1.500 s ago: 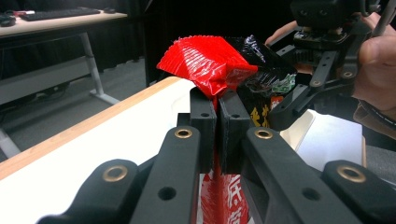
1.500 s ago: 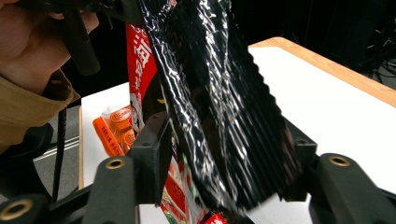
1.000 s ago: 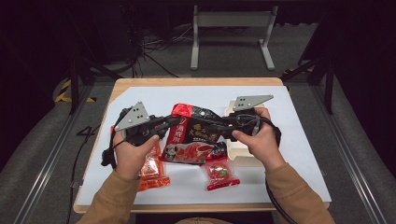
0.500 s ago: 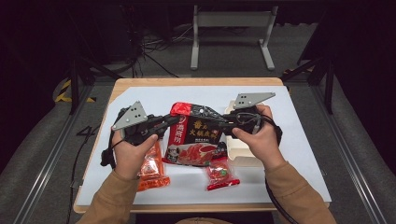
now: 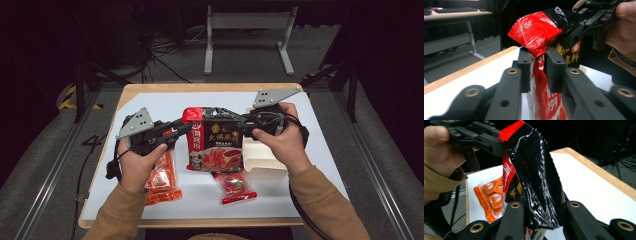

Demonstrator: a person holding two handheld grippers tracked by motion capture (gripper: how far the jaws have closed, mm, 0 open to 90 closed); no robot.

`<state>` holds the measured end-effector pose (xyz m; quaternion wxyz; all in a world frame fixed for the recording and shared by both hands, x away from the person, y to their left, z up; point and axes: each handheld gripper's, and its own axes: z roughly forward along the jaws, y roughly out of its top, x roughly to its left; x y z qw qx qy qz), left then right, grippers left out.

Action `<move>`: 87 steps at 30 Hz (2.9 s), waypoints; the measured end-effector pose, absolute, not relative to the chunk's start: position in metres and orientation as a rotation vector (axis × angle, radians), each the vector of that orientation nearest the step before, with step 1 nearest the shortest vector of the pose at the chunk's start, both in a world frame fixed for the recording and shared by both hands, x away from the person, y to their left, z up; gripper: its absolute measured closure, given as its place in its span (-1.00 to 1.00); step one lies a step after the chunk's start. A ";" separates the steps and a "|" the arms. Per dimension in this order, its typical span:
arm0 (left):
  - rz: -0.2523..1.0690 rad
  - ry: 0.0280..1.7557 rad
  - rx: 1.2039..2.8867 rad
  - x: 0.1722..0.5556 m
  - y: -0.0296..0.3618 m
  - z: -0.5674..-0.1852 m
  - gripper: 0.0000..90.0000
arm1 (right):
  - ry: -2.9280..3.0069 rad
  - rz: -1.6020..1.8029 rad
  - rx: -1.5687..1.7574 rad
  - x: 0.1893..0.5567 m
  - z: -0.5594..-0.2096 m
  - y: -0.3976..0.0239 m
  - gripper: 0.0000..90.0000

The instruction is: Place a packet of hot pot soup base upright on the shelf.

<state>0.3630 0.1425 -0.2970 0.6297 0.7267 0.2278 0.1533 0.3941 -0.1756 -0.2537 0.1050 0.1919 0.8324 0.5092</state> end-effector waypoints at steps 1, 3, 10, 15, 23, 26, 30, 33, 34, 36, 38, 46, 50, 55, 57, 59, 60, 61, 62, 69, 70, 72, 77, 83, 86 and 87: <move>0.350 0.524 1.667 0.363 0.143 -0.296 0.57 | 2.453 1.489 0.565 0.395 -0.252 -0.177 0.70; 0.357 0.527 1.663 0.363 0.144 -0.296 0.51 | 2.444 1.481 0.568 0.397 -0.248 -0.179 0.71; 0.351 0.548 1.653 0.365 0.150 -0.296 0.44 | 2.397 1.467 0.581 0.404 -0.236 -0.192 0.71; 0.353 0.560 1.652 0.366 0.153 -0.296 0.41 | 2.357 1.454 0.588 0.411 -0.228 -0.202 0.71; 0.346 0.572 1.644 0.367 0.158 -0.297 0.38 | 2.305 1.434 0.585 0.422 -0.218 -0.218 0.71; 0.350 0.583 1.645 0.367 0.158 -0.298 0.37 | 2.284 1.428 0.591 0.426 -0.215 -0.224 0.70; 0.356 0.590 1.648 0.368 0.159 -0.298 0.36 | 2.271 1.420 0.591 0.430 -0.213 -0.230 0.71; 0.355 0.596 1.649 0.367 0.161 -0.298 0.35 | 2.256 1.408 0.595 0.434 -0.211 -0.235 0.71; 0.354 0.598 1.647 0.367 0.161 -0.299 0.35 | 2.254 1.407 0.597 0.435 -0.210 -0.236 0.71; 0.354 0.603 1.643 0.367 0.163 -0.299 0.33 | 2.246 1.404 0.606 0.438 -0.210 -0.238 0.71; 0.350 0.611 1.639 0.367 0.164 -0.299 0.31 | 2.234 1.396 0.614 0.441 -0.209 -0.242 0.71; 0.363 0.636 1.636 0.365 0.173 -0.300 0.31 | 2.204 1.378 0.634 0.454 -0.208 -0.254 0.71; 0.369 0.648 1.638 0.364 0.176 -0.301 0.28 | 2.190 1.370 0.634 0.459 -0.207 -0.260 0.71; 0.374 0.663 1.640 0.362 0.180 -0.303 0.27 | 2.176 1.340 0.641 0.465 -0.208 -0.267 0.71; 0.372 0.672 1.642 0.361 0.181 -0.303 0.26 | 2.171 1.324 0.638 0.467 -0.209 -0.270 0.71; 0.373 0.675 1.640 0.361 0.182 -0.304 0.26 | 2.167 1.316 0.637 0.470 -0.210 -0.272 0.71; 0.371 0.679 1.638 0.360 0.183 -0.304 0.26 | 2.163 1.315 0.637 0.471 -0.211 -0.273 0.71; 0.371 0.679 1.638 0.360 0.183 -0.304 0.26 | 2.160 1.316 0.632 0.473 -0.212 -0.275 0.71; 0.369 0.681 1.635 0.360 0.183 -0.304 0.26 | 2.156 1.316 0.633 0.474 -0.213 -0.277 0.71; 0.366 0.686 1.638 0.361 0.183 -0.305 0.25 | 2.136 1.310 0.631 0.484 -0.221 -0.285 0.71; 0.366 0.686 1.637 0.361 0.184 -0.306 0.24 | 2.133 1.303 0.634 0.485 -0.222 -0.285 0.71; 0.365 0.690 1.635 0.362 0.184 -0.306 0.24 | 2.132 1.294 0.634 0.487 -0.225 -0.286 0.70; 0.363 0.692 1.634 0.362 0.185 -0.307 0.24 | 2.127 1.295 0.643 0.493 -0.236 -0.290 0.70; 0.359 0.699 1.634 0.364 0.186 -0.308 0.24 | 2.138 1.303 0.663 0.496 -0.249 -0.289 0.70; 0.361 0.699 1.634 0.364 0.186 -0.308 0.24 | 2.143 1.302 0.665 0.498 -0.254 -0.288 0.70; 0.361 0.700 1.634 0.364 0.186 -0.308 0.24 | 2.144 1.301 0.666 0.498 -0.255 -0.288 0.70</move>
